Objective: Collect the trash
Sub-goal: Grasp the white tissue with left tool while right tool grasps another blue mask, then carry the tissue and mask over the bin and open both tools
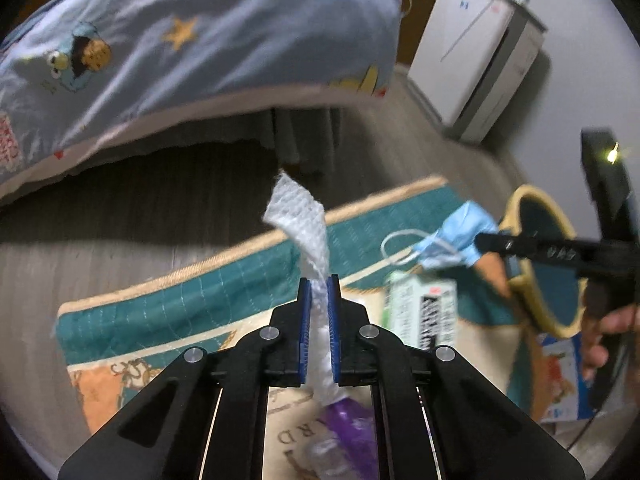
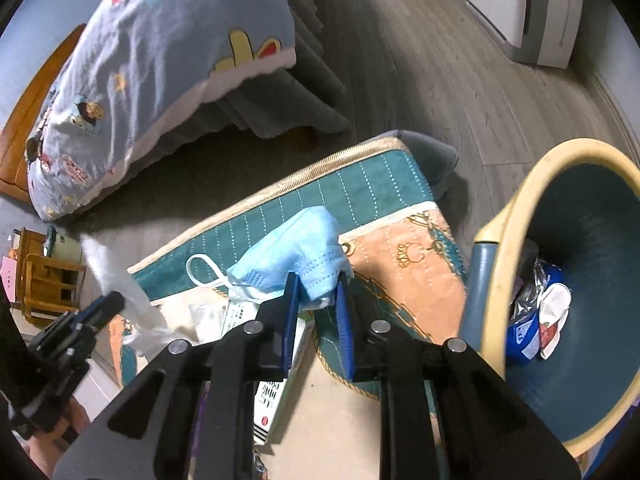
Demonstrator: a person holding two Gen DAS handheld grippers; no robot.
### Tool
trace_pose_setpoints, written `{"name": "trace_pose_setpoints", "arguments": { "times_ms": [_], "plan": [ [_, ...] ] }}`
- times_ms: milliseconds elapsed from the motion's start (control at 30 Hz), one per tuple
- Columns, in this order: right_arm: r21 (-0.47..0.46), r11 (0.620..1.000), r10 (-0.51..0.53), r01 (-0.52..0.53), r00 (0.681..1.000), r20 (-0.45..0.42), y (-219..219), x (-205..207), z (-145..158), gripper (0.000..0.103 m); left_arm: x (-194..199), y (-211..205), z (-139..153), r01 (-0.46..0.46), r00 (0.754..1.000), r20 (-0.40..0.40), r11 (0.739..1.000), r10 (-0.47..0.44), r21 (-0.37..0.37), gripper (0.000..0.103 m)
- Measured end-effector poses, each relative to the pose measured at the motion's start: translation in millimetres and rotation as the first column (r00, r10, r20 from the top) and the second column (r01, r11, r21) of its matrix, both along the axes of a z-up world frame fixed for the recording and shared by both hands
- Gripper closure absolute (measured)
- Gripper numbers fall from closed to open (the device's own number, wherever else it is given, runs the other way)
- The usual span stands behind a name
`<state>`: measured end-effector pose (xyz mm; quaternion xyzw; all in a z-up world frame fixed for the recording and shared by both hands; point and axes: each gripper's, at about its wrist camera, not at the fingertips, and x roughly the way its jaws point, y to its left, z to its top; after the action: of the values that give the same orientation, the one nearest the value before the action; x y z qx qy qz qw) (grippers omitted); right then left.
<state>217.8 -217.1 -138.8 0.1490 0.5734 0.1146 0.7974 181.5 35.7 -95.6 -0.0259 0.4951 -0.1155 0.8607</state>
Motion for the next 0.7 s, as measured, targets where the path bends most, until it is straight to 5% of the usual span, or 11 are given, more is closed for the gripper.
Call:
{"name": "trace_pose_setpoints", "arguments": {
  "times_ms": [500,700],
  "plan": [
    [0.083,0.992,-0.102,0.094,0.990,0.097,-62,-53,69,0.085,-67,-56,90,0.062,0.974,0.217,0.997,-0.070,0.041,0.094],
    [0.015,0.993,-0.118,0.117,0.977,0.177,-87,-97,105,0.085,-91,-92,100,0.111,0.965,0.234,0.993,-0.117,0.038,0.094]
  ]
}}
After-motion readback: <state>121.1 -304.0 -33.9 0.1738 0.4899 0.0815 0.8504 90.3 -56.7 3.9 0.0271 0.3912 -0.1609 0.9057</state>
